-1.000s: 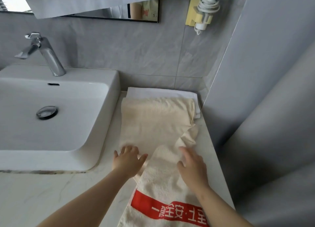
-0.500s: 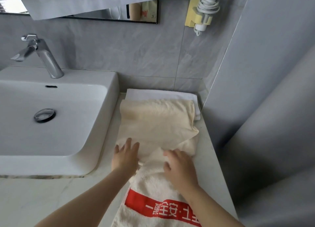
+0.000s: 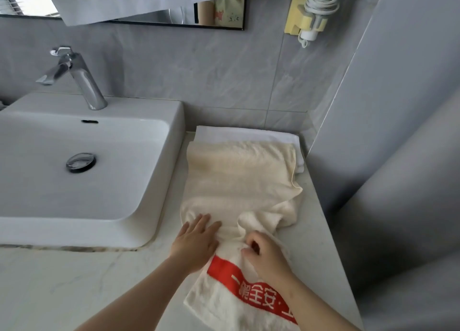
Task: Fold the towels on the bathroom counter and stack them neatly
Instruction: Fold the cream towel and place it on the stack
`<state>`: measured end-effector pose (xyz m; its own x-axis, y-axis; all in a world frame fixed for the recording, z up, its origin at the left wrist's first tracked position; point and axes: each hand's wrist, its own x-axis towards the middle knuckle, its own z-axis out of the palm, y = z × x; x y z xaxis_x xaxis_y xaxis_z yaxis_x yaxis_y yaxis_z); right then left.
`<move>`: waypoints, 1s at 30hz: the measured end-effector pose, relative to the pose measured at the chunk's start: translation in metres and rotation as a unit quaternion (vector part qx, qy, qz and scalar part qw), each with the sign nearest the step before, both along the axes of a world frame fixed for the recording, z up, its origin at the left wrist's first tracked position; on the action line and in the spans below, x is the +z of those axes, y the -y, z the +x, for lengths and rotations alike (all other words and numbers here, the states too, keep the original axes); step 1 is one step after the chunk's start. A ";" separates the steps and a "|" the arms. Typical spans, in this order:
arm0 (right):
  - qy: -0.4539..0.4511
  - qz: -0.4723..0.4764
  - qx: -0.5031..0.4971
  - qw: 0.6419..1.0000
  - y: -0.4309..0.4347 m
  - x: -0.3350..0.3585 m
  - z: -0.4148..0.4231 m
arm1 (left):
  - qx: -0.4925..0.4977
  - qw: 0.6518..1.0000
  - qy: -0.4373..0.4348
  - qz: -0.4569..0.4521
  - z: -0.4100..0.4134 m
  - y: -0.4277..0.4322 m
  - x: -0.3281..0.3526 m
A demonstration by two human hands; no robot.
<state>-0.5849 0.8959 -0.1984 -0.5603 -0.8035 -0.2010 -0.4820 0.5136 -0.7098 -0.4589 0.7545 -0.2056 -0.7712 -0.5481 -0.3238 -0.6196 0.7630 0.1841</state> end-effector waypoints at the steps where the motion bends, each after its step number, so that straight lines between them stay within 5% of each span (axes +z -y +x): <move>1: 0.046 -0.016 -0.047 0.998 -0.003 0.002 -0.001 | -0.001 1.000 0.000 -0.002 0.001 0.000 -0.001; 6: 0.146 -0.090 -0.207 0.963 -0.015 0.018 -0.010 | 0.000 1.000 -0.002 -0.017 0.002 0.002 -0.003; 10: 0.112 -0.155 -0.366 0.911 -0.038 0.025 -0.020 | 0.005 1.000 -0.013 -0.026 0.005 0.005 -0.006; 14: 0.036 -0.063 -0.439 0.896 -0.062 0.011 -0.031 | 0.013 0.999 -0.018 -0.034 0.008 0.013 -0.008; 18: -0.138 0.002 -0.381 0.914 -0.064 0.006 -0.025 | 0.052 0.998 -0.042 0.002 0.006 0.023 -0.005; 22: -0.328 -0.149 -0.153 0.920 -0.048 0.020 -0.010 | 0.084 0.988 -0.131 -0.017 -0.002 -0.002 0.000; 25: -0.207 -0.013 -0.008 0.978 -0.037 0.025 0.000 | 0.021 0.977 -0.211 -0.016 0.001 -0.035 -0.007; 28: -0.195 0.168 -0.009 0.966 -0.036 0.011 0.005 | -0.027 0.987 -0.156 0.008 0.013 -0.046 -0.016; 30: -0.221 0.175 -0.040 0.959 -0.037 0.005 0.007 | -0.026 0.995 -0.097 -0.012 0.019 -0.039 -0.018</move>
